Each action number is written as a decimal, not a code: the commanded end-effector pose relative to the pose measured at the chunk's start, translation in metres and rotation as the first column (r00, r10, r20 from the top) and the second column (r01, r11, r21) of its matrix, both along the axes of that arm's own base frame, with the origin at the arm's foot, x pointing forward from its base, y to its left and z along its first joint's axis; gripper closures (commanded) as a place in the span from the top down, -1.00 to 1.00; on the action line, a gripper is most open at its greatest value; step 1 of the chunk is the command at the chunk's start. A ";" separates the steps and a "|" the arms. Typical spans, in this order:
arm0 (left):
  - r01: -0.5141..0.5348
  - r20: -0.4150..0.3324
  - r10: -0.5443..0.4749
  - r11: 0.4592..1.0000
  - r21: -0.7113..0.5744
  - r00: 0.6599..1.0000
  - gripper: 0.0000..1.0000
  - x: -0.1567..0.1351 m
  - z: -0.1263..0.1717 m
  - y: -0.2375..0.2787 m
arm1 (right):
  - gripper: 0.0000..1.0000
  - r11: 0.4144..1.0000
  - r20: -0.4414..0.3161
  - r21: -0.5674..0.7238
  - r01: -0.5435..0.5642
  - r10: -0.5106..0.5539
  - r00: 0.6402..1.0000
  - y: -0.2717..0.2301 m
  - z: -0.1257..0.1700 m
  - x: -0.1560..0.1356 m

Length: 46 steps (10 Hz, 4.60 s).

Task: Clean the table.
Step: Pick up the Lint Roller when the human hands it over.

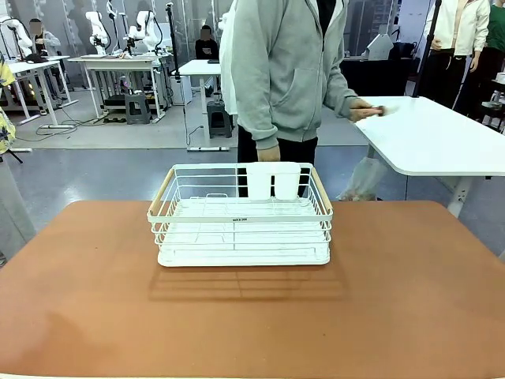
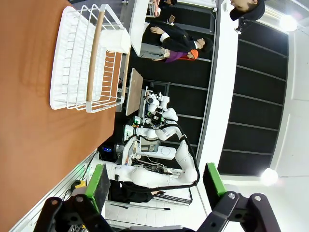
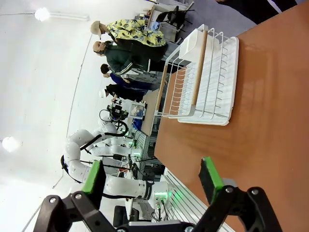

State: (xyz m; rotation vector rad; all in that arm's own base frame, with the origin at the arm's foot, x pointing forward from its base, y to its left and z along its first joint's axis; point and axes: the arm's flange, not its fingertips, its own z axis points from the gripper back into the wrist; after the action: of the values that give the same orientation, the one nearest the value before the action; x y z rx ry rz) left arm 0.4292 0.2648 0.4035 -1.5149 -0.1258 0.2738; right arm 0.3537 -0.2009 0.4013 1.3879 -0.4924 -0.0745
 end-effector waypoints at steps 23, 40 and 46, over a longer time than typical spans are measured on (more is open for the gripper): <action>0.011 0.007 -0.011 1.000 0.003 1.000 1.00 -0.005 0.001 0.001 | 1.00 1.000 0.004 0.001 -0.006 0.006 1.000 0.000 0.002 -0.001; 0.011 0.007 -0.011 1.000 0.003 1.000 1.00 -0.005 0.001 0.001 | 1.00 0.906 -0.416 -0.268 0.327 -0.415 0.809 0.191 0.065 0.039; 0.011 0.007 -0.011 1.000 0.003 1.000 1.00 -0.005 0.001 0.001 | 0.90 0.893 -0.368 -0.247 0.377 -0.446 0.816 0.195 0.052 0.059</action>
State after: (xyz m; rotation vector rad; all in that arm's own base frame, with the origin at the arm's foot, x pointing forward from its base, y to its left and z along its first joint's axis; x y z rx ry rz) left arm 0.4290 0.2650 0.4036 -1.5157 -0.1262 0.2735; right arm 0.4076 -0.0076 0.4580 1.0116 -0.4017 -0.6849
